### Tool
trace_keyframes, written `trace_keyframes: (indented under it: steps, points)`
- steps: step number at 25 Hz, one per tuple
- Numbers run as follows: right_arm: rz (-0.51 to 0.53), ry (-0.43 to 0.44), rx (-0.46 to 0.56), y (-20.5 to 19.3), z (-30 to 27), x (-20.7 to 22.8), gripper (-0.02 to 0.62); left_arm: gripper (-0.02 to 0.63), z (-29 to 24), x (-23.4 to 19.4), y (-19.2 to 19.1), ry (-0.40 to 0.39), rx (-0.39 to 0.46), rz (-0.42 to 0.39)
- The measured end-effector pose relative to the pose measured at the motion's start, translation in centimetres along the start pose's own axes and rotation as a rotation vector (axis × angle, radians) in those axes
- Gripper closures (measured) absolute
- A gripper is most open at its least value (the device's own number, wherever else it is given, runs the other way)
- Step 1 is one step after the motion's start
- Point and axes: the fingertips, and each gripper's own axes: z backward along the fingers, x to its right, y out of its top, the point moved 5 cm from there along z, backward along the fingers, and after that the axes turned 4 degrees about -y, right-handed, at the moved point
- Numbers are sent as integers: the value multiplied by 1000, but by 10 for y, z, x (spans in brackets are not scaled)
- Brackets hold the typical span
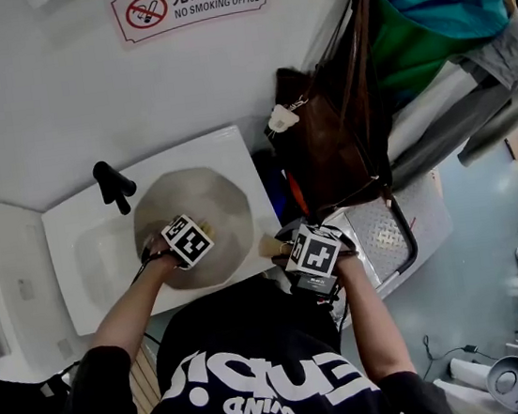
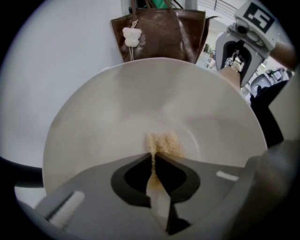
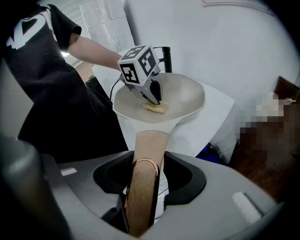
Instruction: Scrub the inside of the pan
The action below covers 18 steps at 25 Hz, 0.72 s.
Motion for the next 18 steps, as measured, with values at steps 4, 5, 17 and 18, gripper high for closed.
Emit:
trace_keyframes:
  steps: [4,5,17,18]
  points:
    - [4,-3,-3,-2,-3,1,398,584,-4,23,9,-60,9,-23]
    - [3,-3,-5,-2,-4,2,399,584,-5,28,10,-73,10,-30]
    - [7,-14,0,-5,-10,3,399,584,-5,48,-1,-229,9,85]
    - [8,-16,2,-5,-11,3,399,583,-3,46,1,-233,46,90]
